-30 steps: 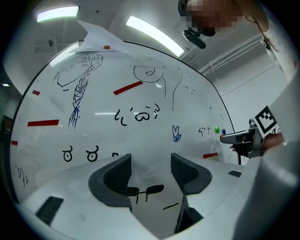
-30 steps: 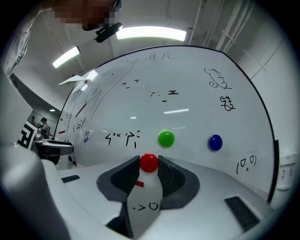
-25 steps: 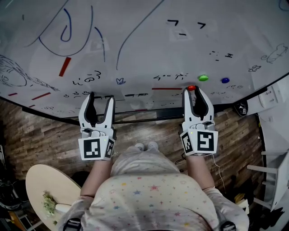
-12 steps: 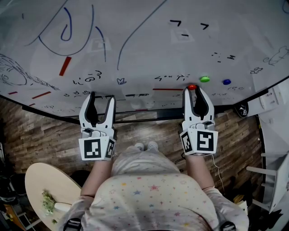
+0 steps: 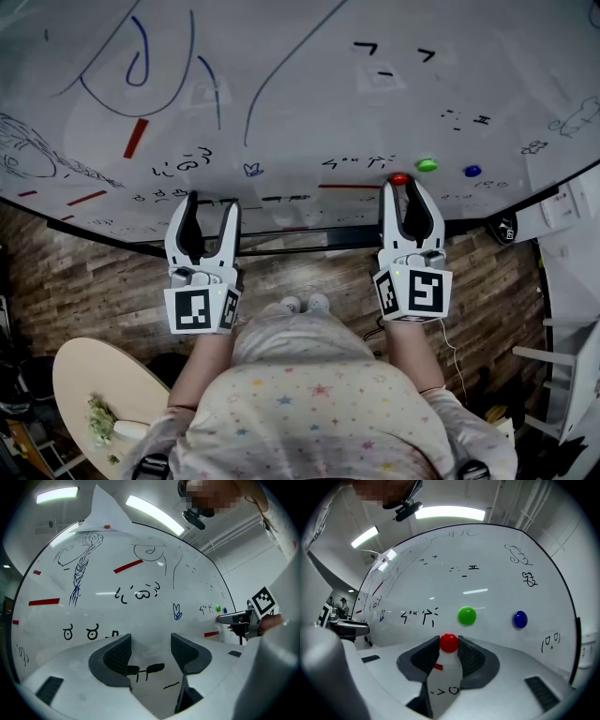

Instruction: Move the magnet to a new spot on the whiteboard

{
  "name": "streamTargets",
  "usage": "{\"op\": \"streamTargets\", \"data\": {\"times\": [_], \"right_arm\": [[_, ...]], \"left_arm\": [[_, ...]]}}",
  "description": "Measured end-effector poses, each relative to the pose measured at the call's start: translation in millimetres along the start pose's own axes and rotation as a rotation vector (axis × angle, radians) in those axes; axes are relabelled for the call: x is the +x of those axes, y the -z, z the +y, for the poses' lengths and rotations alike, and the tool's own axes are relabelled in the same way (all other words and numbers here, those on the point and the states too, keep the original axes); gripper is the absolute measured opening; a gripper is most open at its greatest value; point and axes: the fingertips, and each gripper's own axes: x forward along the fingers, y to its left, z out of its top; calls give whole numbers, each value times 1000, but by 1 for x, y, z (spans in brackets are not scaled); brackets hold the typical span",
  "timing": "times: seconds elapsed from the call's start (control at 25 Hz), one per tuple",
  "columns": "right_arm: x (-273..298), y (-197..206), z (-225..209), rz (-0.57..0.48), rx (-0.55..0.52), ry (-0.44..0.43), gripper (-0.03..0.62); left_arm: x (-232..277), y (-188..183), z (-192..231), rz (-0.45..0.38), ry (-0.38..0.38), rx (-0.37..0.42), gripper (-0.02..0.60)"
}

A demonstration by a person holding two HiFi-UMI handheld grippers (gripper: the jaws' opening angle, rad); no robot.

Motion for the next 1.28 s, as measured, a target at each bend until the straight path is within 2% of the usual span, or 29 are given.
{"op": "streamTargets", "data": {"times": [1.28], "right_arm": [[3,0,-1,9,-21,23,123]], "left_arm": [[1,0,0,-5,3,14,247]]}}
